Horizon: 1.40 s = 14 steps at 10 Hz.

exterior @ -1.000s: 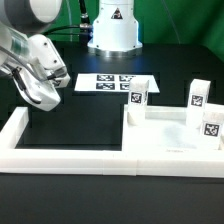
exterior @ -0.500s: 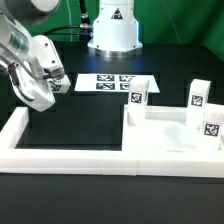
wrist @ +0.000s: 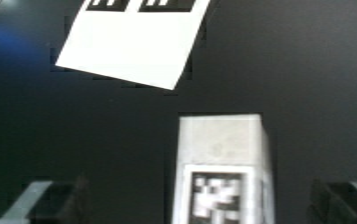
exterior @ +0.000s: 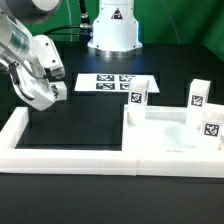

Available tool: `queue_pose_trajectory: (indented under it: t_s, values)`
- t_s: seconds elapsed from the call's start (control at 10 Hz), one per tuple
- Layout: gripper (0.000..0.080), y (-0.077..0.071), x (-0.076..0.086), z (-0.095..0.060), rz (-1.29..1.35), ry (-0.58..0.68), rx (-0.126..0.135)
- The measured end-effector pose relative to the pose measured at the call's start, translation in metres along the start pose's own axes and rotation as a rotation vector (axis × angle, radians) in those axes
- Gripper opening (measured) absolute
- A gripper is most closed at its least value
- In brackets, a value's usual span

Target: Assemble square table

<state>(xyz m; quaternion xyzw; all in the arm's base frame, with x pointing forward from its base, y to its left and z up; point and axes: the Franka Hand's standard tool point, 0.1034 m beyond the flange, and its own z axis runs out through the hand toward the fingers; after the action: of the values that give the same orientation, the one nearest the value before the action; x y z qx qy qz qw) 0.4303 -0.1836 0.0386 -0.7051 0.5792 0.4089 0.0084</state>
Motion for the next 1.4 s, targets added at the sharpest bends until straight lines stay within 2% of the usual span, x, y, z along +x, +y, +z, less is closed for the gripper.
queue_pose_trajectory:
  t_s: [0.3,0.8,0.9,1.1,1.2,1.3,1.4]
  values:
    - [0.0648,0.0,0.0,0.0,0.0,0.0,0.0]
    - [0.0649,0.0,-0.003,-0.001,-0.001,-0.004,-0.005]
    - [0.0649,0.001,-0.012,-0.005,-0.009,-0.015,-0.013]
    - [0.0649,-0.001,-0.033,-0.021,-0.042,-0.014,-0.004]
    - [0.0649,-0.003,-0.046,-0.026,-0.062,-0.005,-0.008]
    - [0.0649,-0.005,-0.051,-0.023,-0.069,0.001,-0.022]
    - [0.0649,-0.005,-0.049,-0.022,-0.068,0.0,-0.023]
